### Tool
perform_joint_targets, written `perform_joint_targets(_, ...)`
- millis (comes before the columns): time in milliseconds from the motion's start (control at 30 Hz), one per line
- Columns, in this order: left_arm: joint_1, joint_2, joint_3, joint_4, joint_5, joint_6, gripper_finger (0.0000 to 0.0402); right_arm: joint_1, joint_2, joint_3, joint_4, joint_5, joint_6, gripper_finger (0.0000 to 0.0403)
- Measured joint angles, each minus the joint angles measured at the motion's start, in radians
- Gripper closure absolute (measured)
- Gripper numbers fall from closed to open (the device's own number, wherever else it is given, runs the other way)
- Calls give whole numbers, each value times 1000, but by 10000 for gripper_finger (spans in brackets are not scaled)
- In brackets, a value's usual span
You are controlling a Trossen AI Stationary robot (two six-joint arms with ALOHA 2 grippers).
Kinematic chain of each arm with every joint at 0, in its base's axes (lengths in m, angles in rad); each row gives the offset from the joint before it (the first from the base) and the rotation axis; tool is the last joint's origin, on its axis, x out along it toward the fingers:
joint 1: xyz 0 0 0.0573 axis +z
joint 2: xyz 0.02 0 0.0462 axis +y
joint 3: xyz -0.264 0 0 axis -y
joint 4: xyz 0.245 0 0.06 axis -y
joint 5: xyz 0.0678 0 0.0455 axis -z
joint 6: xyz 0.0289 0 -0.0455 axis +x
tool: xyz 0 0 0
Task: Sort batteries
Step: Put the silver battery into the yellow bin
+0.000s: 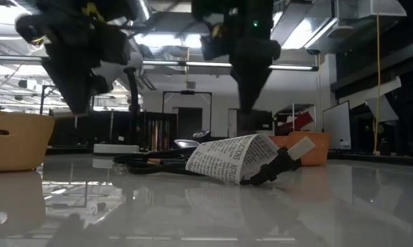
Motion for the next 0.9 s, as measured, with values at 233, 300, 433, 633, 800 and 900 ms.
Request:
perform_joint_targets(233,-50,-106,4,-27,102,-99,356,58,0,-29,266,-29,-27,246)
perform_joint_targets(300,-83,-121,4,-41,105,-129,358,64,1,-44,340,-71,-28,246)
perform_joint_targets(433,-170,-126,-2,-61,105,-152,354,64,17,-69,426,-118,-29,246)
perform_joint_targets(633,-287,-119,-42,-64,88,-154,339,62,22,-138,538,-123,-29,246)
perform_joint_targets(800,-329,-115,-78,-58,60,-159,338,63,22,-203,606,-123,-30,246)
perform_joint_targets(900,-340,-116,-87,-60,3,-198,334,63,23,-249,640,-123,-30,246)
